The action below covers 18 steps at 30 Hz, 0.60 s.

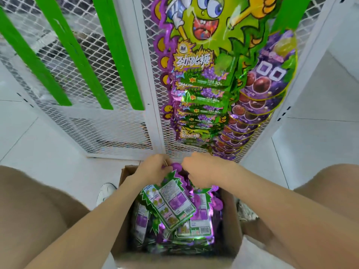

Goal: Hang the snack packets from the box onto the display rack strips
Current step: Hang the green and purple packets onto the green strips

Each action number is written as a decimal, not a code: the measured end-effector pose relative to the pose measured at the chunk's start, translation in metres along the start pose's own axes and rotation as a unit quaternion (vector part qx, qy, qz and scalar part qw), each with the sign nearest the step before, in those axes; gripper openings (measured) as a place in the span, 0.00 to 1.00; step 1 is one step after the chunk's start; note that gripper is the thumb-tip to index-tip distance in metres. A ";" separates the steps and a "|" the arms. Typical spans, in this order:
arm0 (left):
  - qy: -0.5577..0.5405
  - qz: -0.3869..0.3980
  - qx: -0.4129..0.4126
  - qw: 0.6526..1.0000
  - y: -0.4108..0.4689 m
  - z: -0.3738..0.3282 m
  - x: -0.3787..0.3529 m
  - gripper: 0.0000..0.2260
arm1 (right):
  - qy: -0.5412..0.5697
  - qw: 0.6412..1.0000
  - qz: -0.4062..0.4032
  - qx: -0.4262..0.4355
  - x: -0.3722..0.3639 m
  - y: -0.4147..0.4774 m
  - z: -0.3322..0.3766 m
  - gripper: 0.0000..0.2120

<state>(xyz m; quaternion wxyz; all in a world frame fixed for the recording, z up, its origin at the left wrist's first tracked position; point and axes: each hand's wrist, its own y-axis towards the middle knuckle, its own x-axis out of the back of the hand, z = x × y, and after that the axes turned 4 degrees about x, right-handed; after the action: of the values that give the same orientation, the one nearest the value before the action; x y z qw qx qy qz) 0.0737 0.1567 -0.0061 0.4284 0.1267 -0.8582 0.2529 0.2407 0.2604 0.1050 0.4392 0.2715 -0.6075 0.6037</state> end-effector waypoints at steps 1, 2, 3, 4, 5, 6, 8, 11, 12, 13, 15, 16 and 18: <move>-0.002 0.011 0.005 1.000 0.000 -0.004 0.008 0.04 | 0.031 1.000 0.001 -0.004 -0.001 0.000 0.001 0.12; -0.017 0.015 0.011 1.000 -0.002 -0.009 0.017 0.04 | 0.066 0.998 0.003 -0.008 -0.003 0.000 0.002 0.15; -0.044 0.018 0.020 0.999 -0.004 -0.013 0.025 0.05 | 0.101 0.995 0.003 -0.009 -0.005 0.001 0.004 0.15; -0.074 0.016 0.031 0.997 -0.006 -0.017 0.033 0.06 | 0.140 0.990 0.001 -0.010 -0.006 0.001 0.008 0.14; -0.106 0.009 0.051 0.993 -0.011 -0.022 0.042 0.07 | 0.183 0.983 -0.001 -0.001 -0.006 0.000 0.013 0.17; -0.141 -0.003 0.078 0.987 -0.015 -0.026 0.049 0.09 | 0.218 0.976 -0.002 0.011 -0.005 -0.004 0.019 0.25; -0.236 -0.023 0.142 0.961 -0.027 -0.035 0.061 0.15 | 0.281 0.960 -0.015 -0.003 -0.003 -0.011 0.030 0.33; -0.347 -0.037 0.206 0.914 -0.039 -0.040 0.077 0.31 | 0.342 0.938 -0.056 -0.011 -0.001 -0.025 0.043 0.27; -0.364 -0.043 0.203 0.908 -0.042 -0.039 0.083 0.35 | 0.330 0.940 -0.082 -0.014 0.000 -0.028 0.043 0.22; -0.378 -0.056 0.201 0.902 -0.044 -0.041 0.088 0.34 | 0.312 0.943 -0.113 -0.023 0.001 -0.031 0.041 0.18; -0.326 -0.106 0.180 0.922 -0.049 -0.049 0.094 0.15 | 0.271 0.943 -0.185 -0.062 0.005 -0.034 0.032 0.17; -0.254 -0.137 0.159 0.944 -0.052 -0.055 0.098 0.06 | 0.263 0.936 -0.221 -0.084 0.009 -0.036 0.027 0.18; -0.127 -0.185 0.079 0.971 -0.058 -0.065 0.104 0.23 | 0.291 0.905 -0.292 -0.107 0.016 -0.037 0.015 0.18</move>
<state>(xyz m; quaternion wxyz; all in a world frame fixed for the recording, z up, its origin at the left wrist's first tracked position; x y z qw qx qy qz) 0.0800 0.1434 0.1290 0.3437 0.3476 -0.8448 0.2177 0.2614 0.2444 0.1388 0.7794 0.2010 -0.4069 0.4320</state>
